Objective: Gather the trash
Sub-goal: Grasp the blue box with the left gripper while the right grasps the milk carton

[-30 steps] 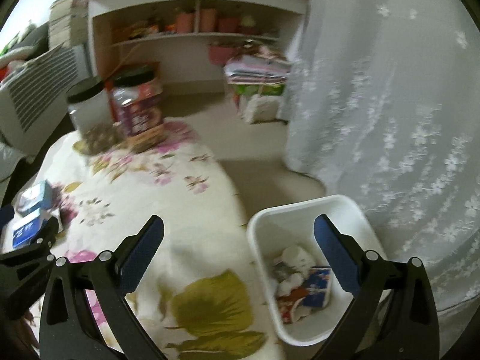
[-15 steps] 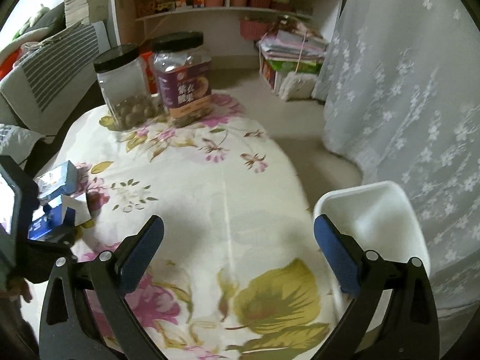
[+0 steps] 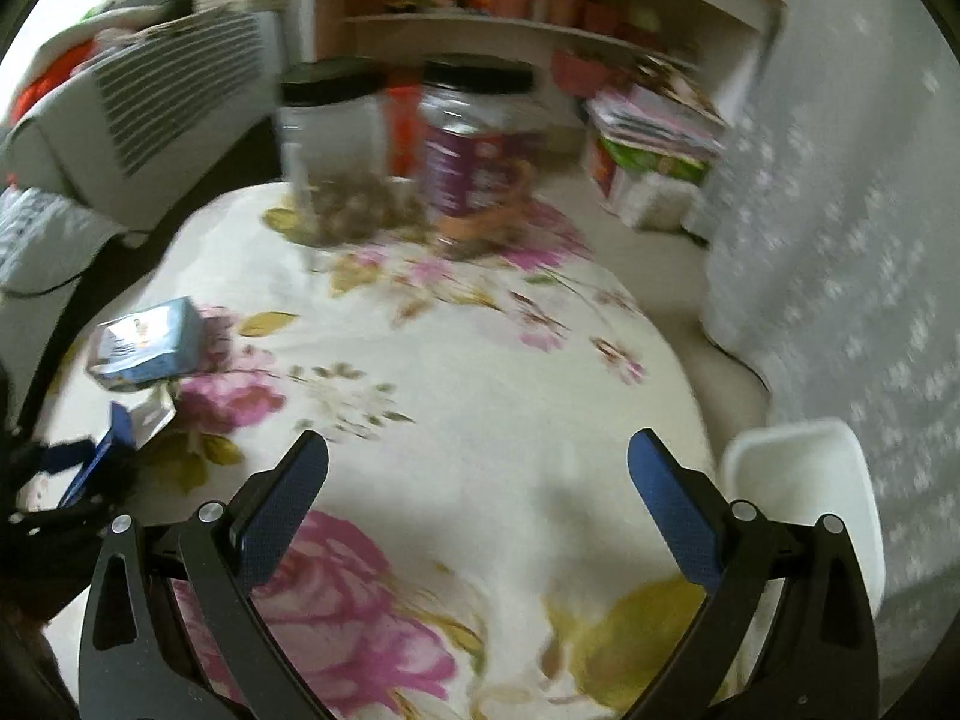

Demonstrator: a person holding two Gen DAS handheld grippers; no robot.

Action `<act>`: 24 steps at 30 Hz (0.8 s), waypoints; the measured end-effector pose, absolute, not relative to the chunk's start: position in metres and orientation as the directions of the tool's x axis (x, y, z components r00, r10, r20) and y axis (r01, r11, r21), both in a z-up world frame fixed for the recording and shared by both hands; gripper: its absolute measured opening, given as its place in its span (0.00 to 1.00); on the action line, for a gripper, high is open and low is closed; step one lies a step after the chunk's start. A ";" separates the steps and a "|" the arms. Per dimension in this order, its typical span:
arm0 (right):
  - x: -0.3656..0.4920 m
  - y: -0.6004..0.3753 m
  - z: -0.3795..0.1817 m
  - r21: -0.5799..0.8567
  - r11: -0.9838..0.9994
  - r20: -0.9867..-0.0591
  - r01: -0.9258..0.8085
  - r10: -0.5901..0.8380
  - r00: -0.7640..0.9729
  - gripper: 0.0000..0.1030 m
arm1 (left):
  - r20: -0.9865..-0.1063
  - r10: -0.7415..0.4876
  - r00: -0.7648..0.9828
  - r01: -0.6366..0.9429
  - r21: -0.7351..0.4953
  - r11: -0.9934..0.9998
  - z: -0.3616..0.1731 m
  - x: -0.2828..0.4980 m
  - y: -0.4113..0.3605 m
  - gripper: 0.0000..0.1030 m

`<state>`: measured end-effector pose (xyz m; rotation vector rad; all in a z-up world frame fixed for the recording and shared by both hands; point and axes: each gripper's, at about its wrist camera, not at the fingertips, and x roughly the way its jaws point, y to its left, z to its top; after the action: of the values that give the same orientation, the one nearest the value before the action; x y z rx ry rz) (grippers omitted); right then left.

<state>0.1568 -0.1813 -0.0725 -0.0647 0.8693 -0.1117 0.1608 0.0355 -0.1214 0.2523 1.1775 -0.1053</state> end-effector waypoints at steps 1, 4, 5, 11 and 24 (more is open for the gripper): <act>0.159 -0.175 -0.073 -0.100 0.994 -0.753 0.043 -0.103 0.650 0.93 | -0.929 0.040 0.367 0.180 0.113 0.977 -0.119 0.155 0.046 0.33; 0.169 -0.146 -0.080 -0.085 0.994 -0.747 -0.074 -0.014 0.665 0.93 | -0.935 0.032 0.354 0.086 0.067 0.994 -0.114 0.142 0.079 0.28; 0.172 -0.130 -0.082 -0.084 0.987 -0.739 -0.135 0.029 0.673 0.93 | -0.933 0.044 0.358 0.056 0.068 0.996 -0.112 0.139 0.091 0.28; 0.190 -0.050 -0.100 -0.152 0.905 -0.719 -0.397 0.175 0.673 0.93 | -0.925 0.037 0.377 -0.067 0.013 0.998 -0.101 0.150 0.137 0.28; 0.262 0.069 -0.136 -0.417 0.556 -0.793 -0.720 0.165 0.587 0.93 | -0.912 -0.012 0.411 -0.167 -0.088 0.982 -0.084 0.169 0.172 0.28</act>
<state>0.2616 0.0689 -0.1362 -0.8201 0.7756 0.5889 0.1694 0.1716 -0.0838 -0.1750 1.1450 0.0980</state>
